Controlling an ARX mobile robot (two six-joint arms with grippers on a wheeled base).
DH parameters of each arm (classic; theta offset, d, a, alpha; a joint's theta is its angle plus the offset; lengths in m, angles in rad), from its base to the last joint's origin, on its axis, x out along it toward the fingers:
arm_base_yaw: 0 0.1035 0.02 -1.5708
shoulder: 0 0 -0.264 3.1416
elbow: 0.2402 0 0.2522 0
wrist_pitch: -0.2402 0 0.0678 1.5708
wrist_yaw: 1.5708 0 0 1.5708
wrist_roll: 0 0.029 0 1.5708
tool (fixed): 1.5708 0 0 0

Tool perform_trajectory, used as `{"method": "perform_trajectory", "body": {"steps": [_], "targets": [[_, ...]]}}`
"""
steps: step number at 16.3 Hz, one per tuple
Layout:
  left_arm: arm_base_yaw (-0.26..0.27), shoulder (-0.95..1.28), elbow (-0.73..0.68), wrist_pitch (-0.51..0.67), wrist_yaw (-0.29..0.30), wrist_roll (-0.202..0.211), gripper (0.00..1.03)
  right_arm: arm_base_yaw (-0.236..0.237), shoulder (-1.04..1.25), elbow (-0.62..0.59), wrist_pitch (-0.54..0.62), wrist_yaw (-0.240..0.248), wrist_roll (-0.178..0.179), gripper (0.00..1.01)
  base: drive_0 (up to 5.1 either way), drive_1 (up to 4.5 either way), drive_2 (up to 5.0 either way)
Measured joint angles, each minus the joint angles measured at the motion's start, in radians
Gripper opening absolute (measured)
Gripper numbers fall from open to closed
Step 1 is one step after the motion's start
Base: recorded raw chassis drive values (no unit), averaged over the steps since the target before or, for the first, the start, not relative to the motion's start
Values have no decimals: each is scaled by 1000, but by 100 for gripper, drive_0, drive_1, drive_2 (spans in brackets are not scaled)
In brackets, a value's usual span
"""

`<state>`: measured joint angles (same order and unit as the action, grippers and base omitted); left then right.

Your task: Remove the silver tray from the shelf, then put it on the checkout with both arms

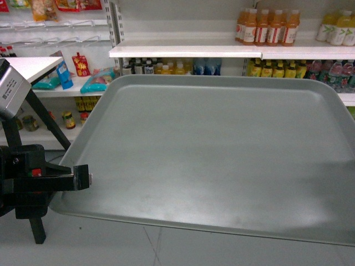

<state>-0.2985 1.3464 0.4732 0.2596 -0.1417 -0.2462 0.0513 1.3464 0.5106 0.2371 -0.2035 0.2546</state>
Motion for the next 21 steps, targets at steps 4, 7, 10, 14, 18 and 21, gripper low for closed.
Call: {"method": "perform_trajectory", "body": {"steps": [4, 7, 10, 14, 18, 21], "targets": [[0, 0, 0, -2, 0, 0, 3, 0, 0, 0, -3, 0, 0, 2, -6, -387, 375], [0, -2, -2, -8, 0, 0, 3, 0, -1, -1, -8, 0, 0, 2, -3, -129, 124], [-1, -2, -2, -2, 0, 0, 3, 0, -1, -1, -3, 0, 0, 2, -503, 243, 243], [-1, -2, -2, 2, 0, 0, 3, 0, -1, -1, -2, 0, 0, 2, -496, 249, 249], [-1, -2, -2, -3, 0, 0, 3, 0, 0, -1, -5, 0, 0, 2, -498, 248, 248], [-1, -2, -2, -4, 0, 0, 3, 0, 0, -1, -3, 0, 0, 2, -503, 242, 242]]}}
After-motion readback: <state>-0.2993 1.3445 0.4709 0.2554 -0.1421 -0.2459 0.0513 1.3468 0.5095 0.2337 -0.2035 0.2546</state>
